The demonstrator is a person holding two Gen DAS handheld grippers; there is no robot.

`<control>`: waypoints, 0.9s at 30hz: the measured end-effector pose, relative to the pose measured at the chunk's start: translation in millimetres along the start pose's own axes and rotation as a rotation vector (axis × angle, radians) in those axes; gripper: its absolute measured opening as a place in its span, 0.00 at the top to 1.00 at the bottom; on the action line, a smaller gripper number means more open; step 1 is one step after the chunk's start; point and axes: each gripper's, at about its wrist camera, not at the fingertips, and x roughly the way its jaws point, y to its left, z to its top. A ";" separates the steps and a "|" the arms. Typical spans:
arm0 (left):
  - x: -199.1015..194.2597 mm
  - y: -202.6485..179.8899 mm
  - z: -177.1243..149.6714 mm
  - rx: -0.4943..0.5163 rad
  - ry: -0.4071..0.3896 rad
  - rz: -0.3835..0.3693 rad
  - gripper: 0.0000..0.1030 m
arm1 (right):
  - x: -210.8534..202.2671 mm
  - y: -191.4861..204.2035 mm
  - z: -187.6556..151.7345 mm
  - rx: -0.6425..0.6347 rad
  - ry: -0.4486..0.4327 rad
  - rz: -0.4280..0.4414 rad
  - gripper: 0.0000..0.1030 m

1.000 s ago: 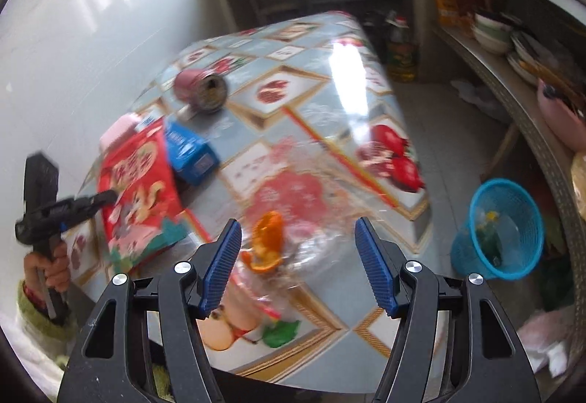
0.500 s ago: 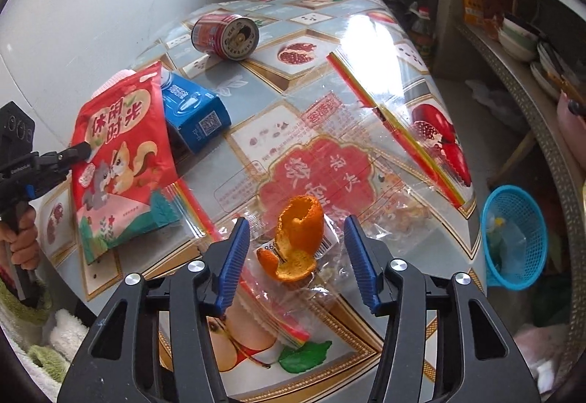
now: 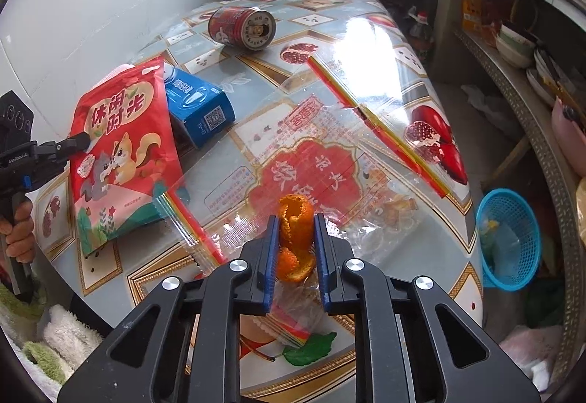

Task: Collect trash
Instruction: 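Grasp the orange peel with the right tool, then move the right tool to the red milk can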

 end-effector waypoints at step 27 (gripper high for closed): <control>-16.2 -15.2 11.7 0.033 -0.057 -0.142 1.00 | -27.4 -10.1 8.8 0.087 -0.081 0.097 0.86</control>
